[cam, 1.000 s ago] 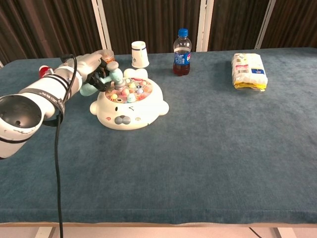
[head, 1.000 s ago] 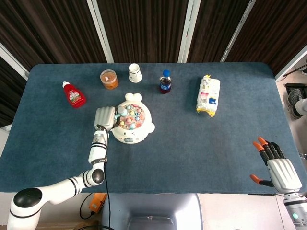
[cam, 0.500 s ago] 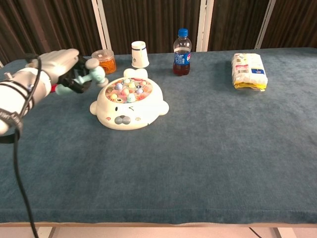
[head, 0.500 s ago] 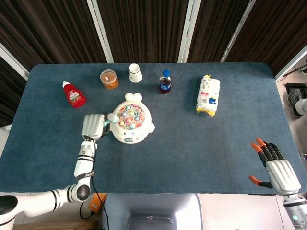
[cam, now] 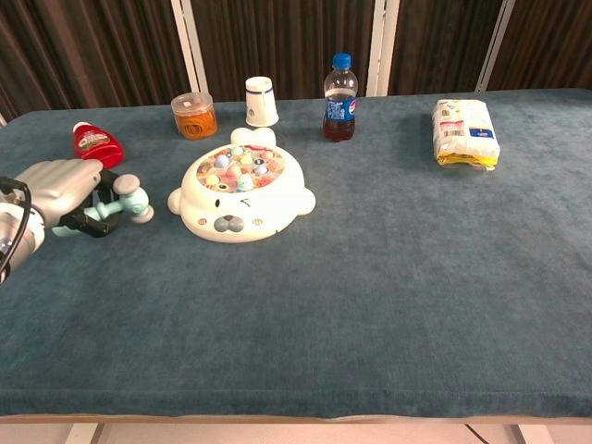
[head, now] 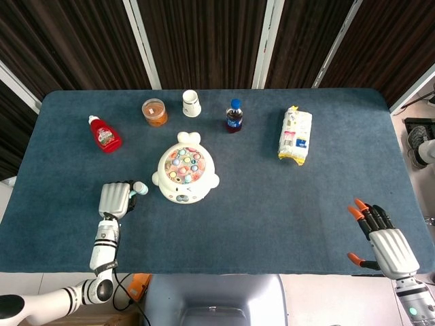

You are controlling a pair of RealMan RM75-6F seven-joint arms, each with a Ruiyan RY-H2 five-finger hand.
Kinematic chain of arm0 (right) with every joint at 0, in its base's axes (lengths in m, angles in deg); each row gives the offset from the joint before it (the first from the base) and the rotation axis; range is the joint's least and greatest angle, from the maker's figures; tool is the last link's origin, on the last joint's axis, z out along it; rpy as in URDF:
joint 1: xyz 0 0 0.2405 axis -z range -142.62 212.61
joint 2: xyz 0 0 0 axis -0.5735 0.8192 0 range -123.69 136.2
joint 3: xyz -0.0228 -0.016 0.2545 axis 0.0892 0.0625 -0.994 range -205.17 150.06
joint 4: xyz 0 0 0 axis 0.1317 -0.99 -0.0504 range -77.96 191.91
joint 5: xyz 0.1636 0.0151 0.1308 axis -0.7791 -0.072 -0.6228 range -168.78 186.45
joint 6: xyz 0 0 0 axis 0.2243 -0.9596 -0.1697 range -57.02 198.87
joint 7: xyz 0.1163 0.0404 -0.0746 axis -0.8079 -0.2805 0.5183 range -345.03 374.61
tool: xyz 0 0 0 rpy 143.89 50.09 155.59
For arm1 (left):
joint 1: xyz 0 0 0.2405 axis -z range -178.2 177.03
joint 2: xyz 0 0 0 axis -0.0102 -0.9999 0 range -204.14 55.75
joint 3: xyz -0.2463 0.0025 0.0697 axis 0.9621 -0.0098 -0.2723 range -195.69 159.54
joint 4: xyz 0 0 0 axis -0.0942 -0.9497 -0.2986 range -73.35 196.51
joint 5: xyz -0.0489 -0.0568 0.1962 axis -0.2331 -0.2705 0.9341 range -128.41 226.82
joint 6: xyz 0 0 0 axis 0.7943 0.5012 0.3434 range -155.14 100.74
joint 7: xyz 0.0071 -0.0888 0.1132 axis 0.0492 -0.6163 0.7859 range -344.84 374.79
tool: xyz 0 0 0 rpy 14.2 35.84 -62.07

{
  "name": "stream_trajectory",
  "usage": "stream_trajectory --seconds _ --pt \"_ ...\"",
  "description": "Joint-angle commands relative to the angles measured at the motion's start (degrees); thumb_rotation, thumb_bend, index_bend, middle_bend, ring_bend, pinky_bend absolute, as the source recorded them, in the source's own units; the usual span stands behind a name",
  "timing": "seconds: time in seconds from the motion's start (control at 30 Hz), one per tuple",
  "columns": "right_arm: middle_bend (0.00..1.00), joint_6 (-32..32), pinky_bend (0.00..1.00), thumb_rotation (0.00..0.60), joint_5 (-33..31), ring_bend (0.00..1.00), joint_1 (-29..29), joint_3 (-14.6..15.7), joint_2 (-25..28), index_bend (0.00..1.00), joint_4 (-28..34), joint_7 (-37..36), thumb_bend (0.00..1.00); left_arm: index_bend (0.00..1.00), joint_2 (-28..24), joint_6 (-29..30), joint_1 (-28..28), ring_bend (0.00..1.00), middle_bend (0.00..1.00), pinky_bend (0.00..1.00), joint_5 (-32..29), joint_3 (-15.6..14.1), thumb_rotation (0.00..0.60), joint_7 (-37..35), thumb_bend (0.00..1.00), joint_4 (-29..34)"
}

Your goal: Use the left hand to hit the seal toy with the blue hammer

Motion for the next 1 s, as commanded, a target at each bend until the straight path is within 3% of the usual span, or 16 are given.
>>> stream_trajectory --seconds 0.03,0.3,0.43,0.67,0.8,1.0 --pt "0.0 0.1 0.0 0.6 -0.3 0.0 -0.1 -0.1 0.1 0.0 -0.1 -0.2 0.23 0.63 1.3 -1.2 -0.7 1.0 1.0 1.0 0.9 0.3 0.6 -1.9 0.68 -2.0" --pt "0.0 -0.1 0.0 0.6 -0.3 0.0 0.0 -0.1 0.3 0.0 -0.2 -0.6 0.23 0.59 1.7 -3.8 -1.2 0.98 1.0 0.99 0.9 0.8 0.6 -2.7 0.61 -3.6" --pt "0.0 0.0 0.0 0.6 -0.4 0.0 0.0 -0.1 0.3 0.0 -0.2 -0.6 0.23 0.49 1.5 -5.0 -1.2 0.91 0.97 0.92 1.9 0.6 0.6 -2.4 0.48 -4.1" --pt "0.0 0.4 0.0 0.6 -0.6 0.0 -0.1 0.0 0.6 0.0 0.2 -0.8 0.23 0.2 0.1 -6.3 -1.8 0.5 0.63 0.5 4.3 0.3 0.6 -4.1 0.42 -3.7" --pt "0.0 0.4 0.0 0.6 -0.8 0.0 -0.1 -0.1 0.5 0.0 0.1 -0.8 0.23 0.14 -0.8 -7.5 -2.1 0.39 0.5 0.4 4.6 0.2 0.569 -4.0 0.41 -2.9" --pt "0.0 0.9 0.0 0.6 -0.7 0.0 -0.3 0.1 0.4 0.0 0.2 -0.4 0.23 0.1 -1.4 -9.2 -2.1 0.34 0.35 0.34 4.6 0.2 0.503 -3.2 0.4 -2.5"
